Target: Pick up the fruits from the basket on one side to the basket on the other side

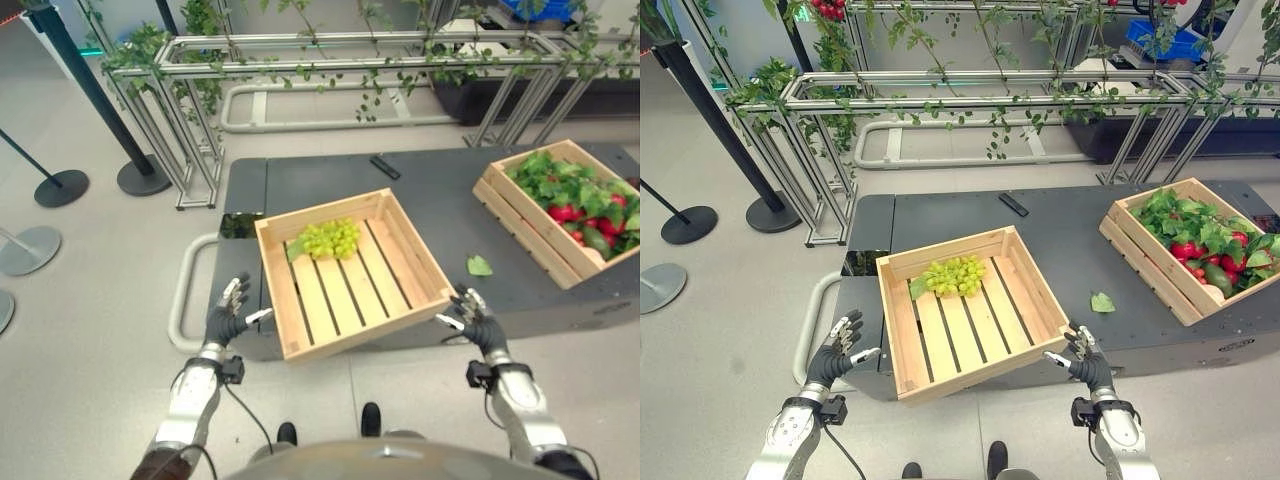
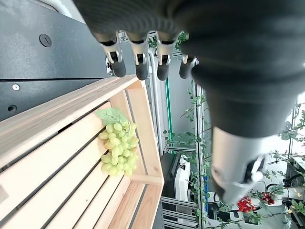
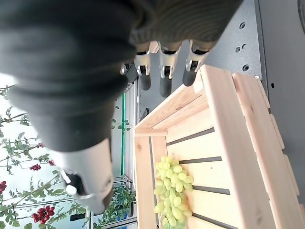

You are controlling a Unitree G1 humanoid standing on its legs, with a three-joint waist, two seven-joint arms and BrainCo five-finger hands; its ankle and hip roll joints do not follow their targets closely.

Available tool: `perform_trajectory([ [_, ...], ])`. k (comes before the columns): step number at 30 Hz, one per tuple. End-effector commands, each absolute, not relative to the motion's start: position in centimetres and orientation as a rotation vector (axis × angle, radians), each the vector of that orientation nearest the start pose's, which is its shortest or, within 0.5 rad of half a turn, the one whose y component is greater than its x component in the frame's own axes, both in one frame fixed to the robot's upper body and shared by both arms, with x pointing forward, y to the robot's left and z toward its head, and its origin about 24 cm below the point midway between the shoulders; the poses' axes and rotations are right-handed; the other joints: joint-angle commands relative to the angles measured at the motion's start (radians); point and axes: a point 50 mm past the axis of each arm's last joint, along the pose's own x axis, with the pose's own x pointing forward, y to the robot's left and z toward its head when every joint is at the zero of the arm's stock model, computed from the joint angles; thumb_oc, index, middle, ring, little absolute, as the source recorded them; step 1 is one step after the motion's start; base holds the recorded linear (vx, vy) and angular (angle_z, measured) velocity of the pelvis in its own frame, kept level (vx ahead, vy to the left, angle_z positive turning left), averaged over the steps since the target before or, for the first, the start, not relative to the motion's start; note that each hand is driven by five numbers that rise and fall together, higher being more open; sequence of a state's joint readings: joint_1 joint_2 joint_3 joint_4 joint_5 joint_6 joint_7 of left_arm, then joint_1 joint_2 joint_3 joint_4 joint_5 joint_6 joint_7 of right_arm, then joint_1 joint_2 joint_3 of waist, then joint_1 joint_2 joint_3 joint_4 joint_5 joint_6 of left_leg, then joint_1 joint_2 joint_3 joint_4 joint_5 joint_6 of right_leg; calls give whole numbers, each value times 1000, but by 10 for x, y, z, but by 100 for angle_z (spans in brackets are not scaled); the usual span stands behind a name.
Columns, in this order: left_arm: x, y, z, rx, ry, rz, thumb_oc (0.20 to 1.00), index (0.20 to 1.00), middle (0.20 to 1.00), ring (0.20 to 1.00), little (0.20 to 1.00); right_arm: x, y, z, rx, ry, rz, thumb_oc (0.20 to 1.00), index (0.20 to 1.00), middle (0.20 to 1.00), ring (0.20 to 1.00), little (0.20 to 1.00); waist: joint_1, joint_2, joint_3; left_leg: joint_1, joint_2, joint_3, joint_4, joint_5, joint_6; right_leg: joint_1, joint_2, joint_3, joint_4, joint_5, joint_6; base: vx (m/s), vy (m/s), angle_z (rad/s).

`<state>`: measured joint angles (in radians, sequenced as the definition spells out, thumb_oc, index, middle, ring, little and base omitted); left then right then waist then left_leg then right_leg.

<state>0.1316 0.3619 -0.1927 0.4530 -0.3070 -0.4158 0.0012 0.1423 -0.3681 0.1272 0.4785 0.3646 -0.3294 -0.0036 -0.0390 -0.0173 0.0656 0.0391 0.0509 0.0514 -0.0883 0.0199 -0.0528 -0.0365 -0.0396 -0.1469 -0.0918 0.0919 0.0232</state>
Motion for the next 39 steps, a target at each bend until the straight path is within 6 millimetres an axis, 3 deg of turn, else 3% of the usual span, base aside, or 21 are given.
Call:
perform_trajectory([
  [1, 208, 218, -28, 111, 118, -18, 1000, 1000, 1000, 1000, 1000, 203, -238, -35, -39, 194, -101, 1000, 1000, 1000, 1000, 1000, 3, -34, 4, -14, -43, 22, 58, -43, 16, 43, -28, 29, 99, -124, 85, 0, 0, 0],
  [27, 207, 220, -27, 84, 118, 1, 1000, 1000, 1000, 1000, 1000, 206, -237, -29, -52, 162, -95, 1000, 1000, 1000, 1000, 1000, -1, -31, -6, 13, -44, 37, 56, -57, 22, 61, -27, 50, 99, -130, 88, 0, 0, 0],
  [34, 210, 221, -19, 84, 75, 8, 1000, 1000, 1000, 1000, 1000, 214, -242, -9, -83, 77, -91, 1000, 1000, 1000, 1000, 1000, 0, -33, -3, 12, -45, 38, 48, -54, 23, 56, -25, 51, 96, -126, 89, -7, 0, -3],
  [39, 220, 223, 5, 65, -41, 17, 1000, 1000, 1000, 1000, 1000, 228, -254, 24, -132, -62, -103, 1000, 1000, 1000, 1000, 1000, 3, -38, 20, -11, -44, 37, 50, -49, 23, 30, -26, 52, 104, -122, 90, -34, -15, -4],
])
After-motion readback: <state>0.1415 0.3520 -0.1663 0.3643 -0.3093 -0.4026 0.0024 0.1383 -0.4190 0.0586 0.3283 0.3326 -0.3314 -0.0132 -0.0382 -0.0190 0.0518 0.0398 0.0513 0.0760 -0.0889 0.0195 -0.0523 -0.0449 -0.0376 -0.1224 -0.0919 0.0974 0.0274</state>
